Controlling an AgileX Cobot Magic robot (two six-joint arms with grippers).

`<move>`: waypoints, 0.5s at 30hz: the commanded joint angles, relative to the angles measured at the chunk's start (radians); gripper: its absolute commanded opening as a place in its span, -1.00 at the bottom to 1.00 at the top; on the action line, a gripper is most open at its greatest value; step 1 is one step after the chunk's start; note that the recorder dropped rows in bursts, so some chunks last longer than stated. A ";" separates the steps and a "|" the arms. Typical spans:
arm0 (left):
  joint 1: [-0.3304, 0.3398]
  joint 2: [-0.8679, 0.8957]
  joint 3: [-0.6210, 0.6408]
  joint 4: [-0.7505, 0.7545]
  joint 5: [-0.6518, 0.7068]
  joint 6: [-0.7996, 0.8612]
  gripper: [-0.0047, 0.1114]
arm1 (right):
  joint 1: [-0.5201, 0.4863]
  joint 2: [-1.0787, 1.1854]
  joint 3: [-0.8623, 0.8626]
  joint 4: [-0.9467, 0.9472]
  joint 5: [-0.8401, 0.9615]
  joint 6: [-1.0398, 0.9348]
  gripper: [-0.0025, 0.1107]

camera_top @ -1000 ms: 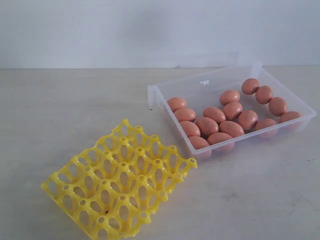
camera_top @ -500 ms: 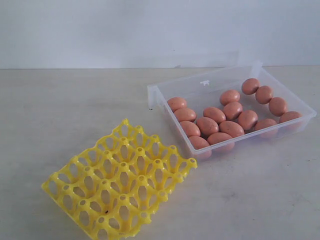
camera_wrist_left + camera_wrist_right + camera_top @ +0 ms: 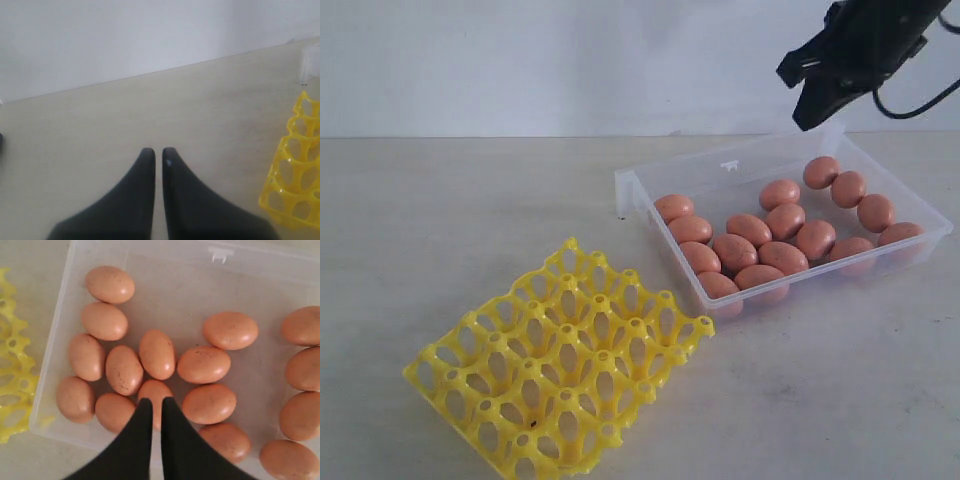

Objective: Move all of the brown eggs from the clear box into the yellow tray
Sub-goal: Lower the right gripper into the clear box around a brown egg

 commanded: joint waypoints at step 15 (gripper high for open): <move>-0.008 -0.003 0.003 -0.002 0.000 -0.003 -0.85 | 0.038 0.265 -0.028 0.007 0.037 -0.161 -0.10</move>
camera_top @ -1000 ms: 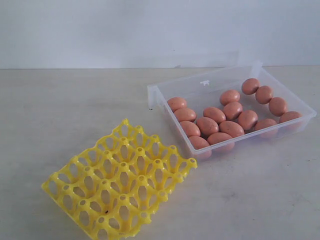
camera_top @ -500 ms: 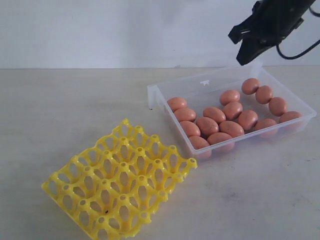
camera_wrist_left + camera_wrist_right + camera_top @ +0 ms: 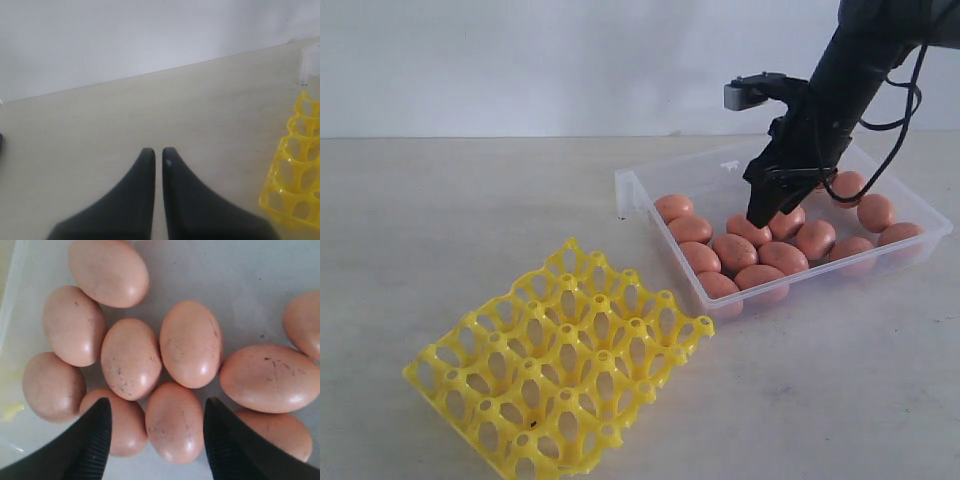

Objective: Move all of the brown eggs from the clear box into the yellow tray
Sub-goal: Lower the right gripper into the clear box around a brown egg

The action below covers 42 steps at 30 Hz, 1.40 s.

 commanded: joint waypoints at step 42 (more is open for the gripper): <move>-0.008 -0.003 0.003 -0.002 0.000 -0.003 -0.85 | 0.001 0.145 -0.009 -0.060 0.003 0.008 -0.96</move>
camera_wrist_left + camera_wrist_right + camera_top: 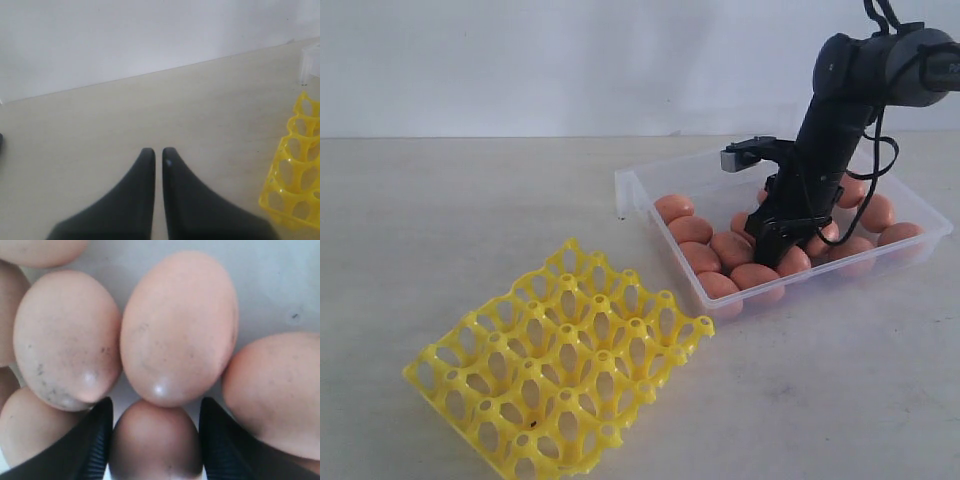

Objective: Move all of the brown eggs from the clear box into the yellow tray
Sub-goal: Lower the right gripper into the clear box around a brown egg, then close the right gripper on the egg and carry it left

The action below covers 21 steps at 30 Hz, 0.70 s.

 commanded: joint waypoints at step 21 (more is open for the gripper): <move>-0.008 -0.003 0.003 -0.002 0.000 -0.003 -0.85 | 0.022 -0.363 0.041 0.348 -0.212 0.034 -0.96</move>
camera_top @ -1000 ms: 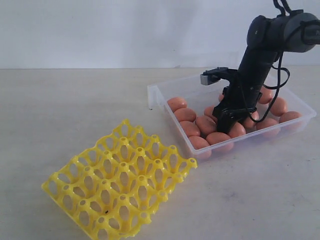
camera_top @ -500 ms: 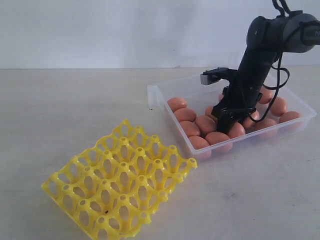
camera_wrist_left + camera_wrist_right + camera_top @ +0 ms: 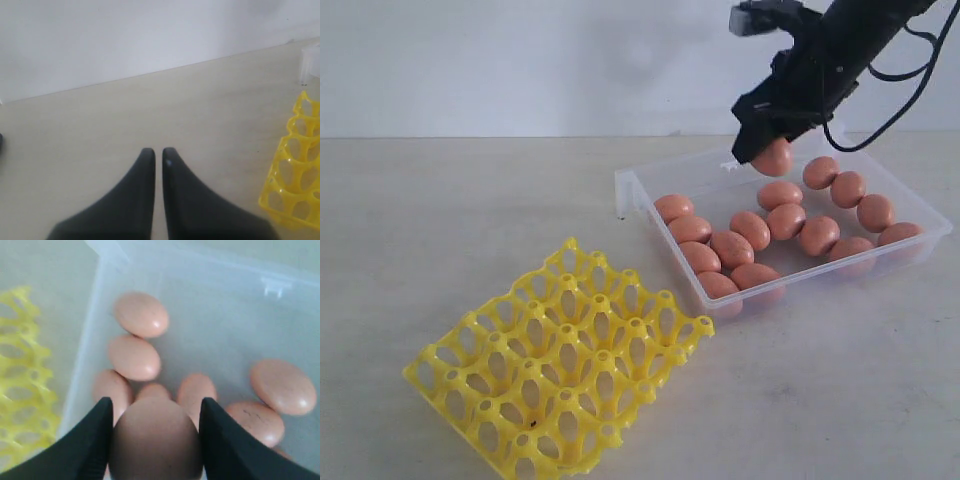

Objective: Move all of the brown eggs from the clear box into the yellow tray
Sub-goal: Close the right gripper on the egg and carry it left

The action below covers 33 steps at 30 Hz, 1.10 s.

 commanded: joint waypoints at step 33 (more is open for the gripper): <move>-0.008 -0.003 0.003 -0.002 0.000 -0.003 -0.85 | 0.587 -0.176 0.764 -1.024 -2.123 1.590 -0.96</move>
